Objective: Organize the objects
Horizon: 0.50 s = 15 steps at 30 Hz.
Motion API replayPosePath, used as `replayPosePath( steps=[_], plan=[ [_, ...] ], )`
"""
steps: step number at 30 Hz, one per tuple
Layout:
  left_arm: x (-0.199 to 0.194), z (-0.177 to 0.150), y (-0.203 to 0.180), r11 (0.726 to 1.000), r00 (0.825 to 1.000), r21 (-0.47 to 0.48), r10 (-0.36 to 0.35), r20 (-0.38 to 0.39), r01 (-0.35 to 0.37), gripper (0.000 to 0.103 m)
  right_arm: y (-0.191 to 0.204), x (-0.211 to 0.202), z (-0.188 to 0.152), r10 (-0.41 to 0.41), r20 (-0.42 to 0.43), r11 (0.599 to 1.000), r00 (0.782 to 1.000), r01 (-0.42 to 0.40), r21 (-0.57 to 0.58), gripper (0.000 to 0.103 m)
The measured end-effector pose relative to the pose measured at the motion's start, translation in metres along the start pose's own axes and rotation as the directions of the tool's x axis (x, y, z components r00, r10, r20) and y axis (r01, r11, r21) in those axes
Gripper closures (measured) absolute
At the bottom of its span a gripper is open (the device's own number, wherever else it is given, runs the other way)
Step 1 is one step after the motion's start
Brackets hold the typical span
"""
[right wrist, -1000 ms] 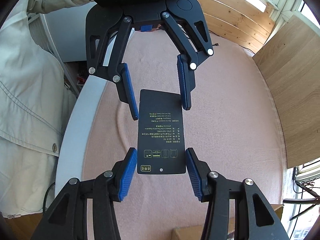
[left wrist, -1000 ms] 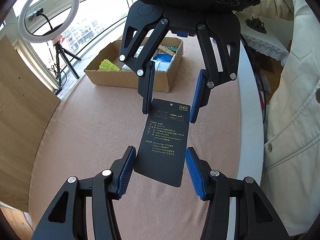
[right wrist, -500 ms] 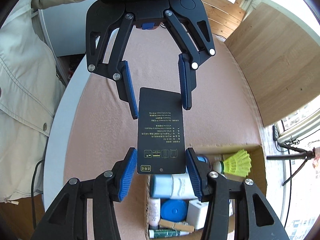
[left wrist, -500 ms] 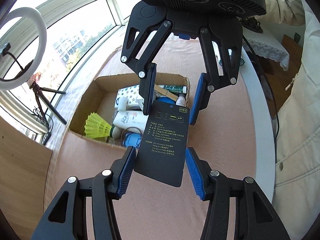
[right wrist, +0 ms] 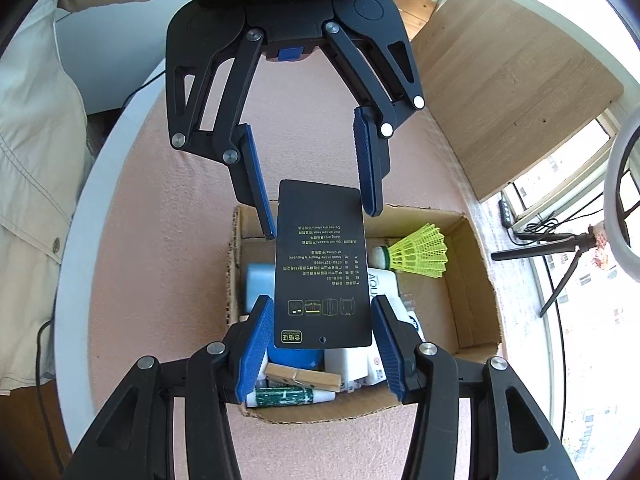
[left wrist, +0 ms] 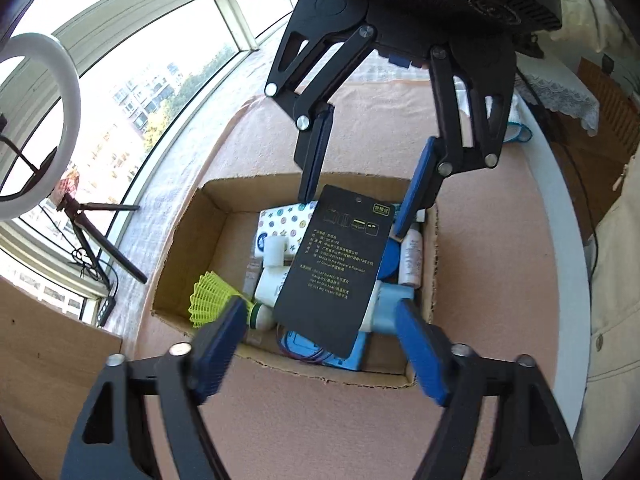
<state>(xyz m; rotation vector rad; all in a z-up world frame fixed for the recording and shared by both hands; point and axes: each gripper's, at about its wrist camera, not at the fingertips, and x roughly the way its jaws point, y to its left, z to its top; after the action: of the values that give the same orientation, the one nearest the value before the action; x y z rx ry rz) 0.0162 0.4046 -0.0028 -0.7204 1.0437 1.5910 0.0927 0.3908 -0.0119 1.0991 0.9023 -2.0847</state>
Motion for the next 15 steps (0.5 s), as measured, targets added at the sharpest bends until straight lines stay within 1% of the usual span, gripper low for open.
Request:
replayPosePath(
  steps=[1,2,3,6,9,11,12,13,15],
  plan=[
    [0.001,-0.002,-0.001,0.999,0.999,-0.005,0.033,-0.007,-0.033,0.000,-0.004,0.004,-0.003,-0.002,-0.015,1.000,1.000,0.002,0.020,0.045],
    [0.002,-0.005,-0.001,0.999,0.999,-0.012,0.048,-0.008,-0.048,0.000,-0.006,0.006,-0.006,-0.007,-0.027,0.999,1.000,0.009,0.039,0.041],
    [0.002,-0.009,0.001,0.998,0.998,-0.025,0.060,-0.011,-0.060,0.000,-0.006,0.006,-0.009,-0.017,-0.033,0.999,0.999,0.019,0.051,0.039],
    [0.001,-0.021,0.007,0.991,0.994,-0.081,0.108,-0.031,-0.110,0.000,-0.008,-0.001,-0.019,-0.052,-0.024,0.992,0.998,0.054,0.111,0.039],
    [-0.008,-0.035,0.016,0.975,0.987,-0.152,0.159,-0.028,-0.161,0.000,-0.013,-0.013,-0.028,-0.099,-0.003,0.969,0.995,0.097,0.228,0.039],
    [-0.017,-0.046,0.023,0.957,0.981,-0.217,0.192,-0.029,-0.194,0.000,-0.018,-0.018,-0.034,-0.138,-0.003,0.938,0.990,0.132,0.321,0.037],
    [-0.022,-0.051,0.025,0.943,0.976,-0.254,0.215,-0.030,-0.215,0.000,-0.019,-0.020,-0.036,-0.159,-0.007,0.916,0.987,0.150,0.371,0.032],
    [-0.026,-0.057,0.030,0.926,0.972,-0.298,0.234,-0.028,-0.232,0.000,-0.020,-0.022,-0.037,-0.189,-0.013,0.890,0.982,0.176,0.421,0.027],
    [-0.037,-0.070,0.042,0.884,0.965,-0.398,0.260,-0.018,-0.246,0.000,-0.022,-0.028,-0.039,-0.259,-0.030,0.814,0.965,0.235,0.530,0.024]
  ],
)
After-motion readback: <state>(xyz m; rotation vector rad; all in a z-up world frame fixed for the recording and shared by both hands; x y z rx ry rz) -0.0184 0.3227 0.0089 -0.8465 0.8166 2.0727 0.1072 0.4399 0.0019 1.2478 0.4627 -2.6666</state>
